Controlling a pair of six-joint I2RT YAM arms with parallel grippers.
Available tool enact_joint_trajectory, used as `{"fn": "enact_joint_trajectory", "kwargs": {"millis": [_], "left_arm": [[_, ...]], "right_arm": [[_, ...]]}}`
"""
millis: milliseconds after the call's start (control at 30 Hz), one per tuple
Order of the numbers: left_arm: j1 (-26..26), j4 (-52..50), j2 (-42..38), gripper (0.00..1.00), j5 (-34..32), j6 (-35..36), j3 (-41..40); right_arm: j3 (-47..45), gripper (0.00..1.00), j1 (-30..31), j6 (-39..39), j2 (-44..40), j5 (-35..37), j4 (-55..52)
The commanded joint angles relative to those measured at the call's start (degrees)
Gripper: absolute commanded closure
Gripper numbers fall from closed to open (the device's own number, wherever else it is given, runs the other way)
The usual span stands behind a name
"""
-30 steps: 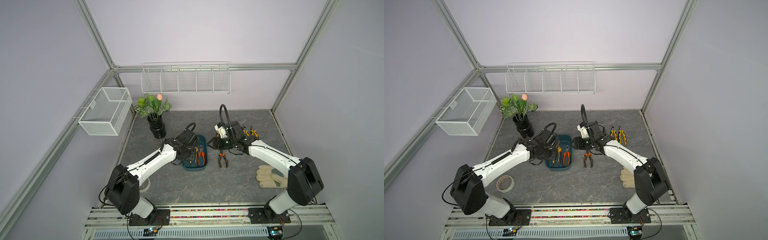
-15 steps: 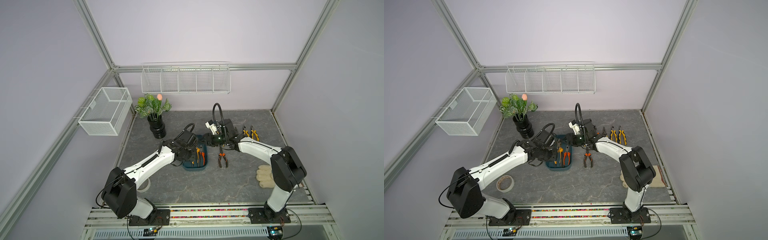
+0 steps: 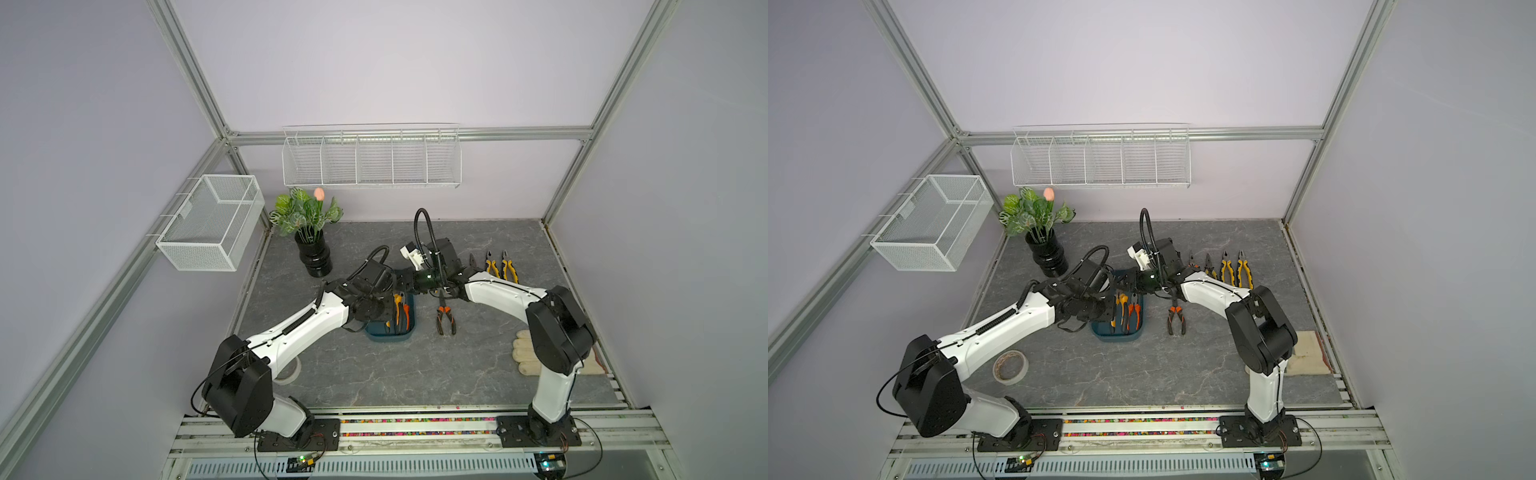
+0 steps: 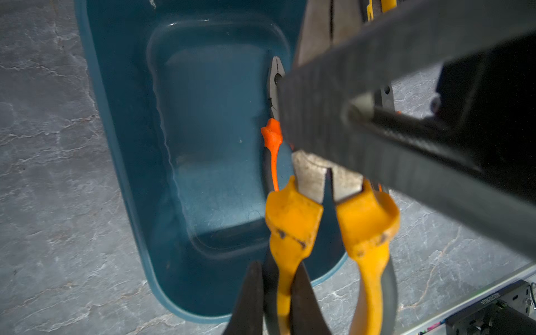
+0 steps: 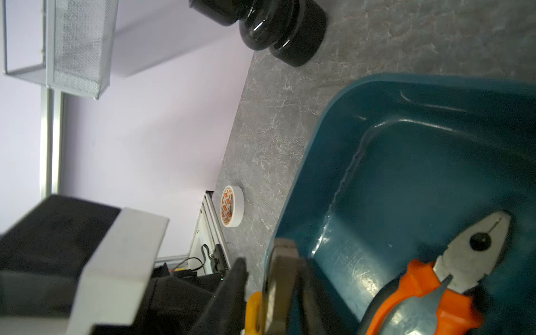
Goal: Take the pliers out of the storage box
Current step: Pick up the pliers from the storage box.
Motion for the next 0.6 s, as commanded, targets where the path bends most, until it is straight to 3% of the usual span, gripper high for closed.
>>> {"fn": "enact_joint_trajectory", "kwargs": {"millis": [0,100,167,433,567], "left_arm": [[-0.2,2.2,-1.9,1.0,0.2,-0.4,0.7],[-0.2,2.8,-2.2,1.0,0.7,-0.4,0.4],[-0.2,4.0,-2.8,1.0,1.6,-0.6,0.0],[0.0,10.4,-5.2,0.57,7.9,-1.3,-3.2],[0.6,13.3,-6.3,0.51,10.9,-1.6,-4.8]], "right_arm": [[0.4,0.82,0.3,0.2,0.0,-0.8,-0.3],[-0.3,0.93,0.4,1.3,-0.2,-1.5,1.1],[-1.3,0.94,0.4,2.9,-0.5,-2.5,3.6],[-3.6,0.93,-0.5,7.0,-3.9,-3.4,10.0],[-3.9,0.93,-2.3,8.8,-4.8,-4.8,11.8]]}}
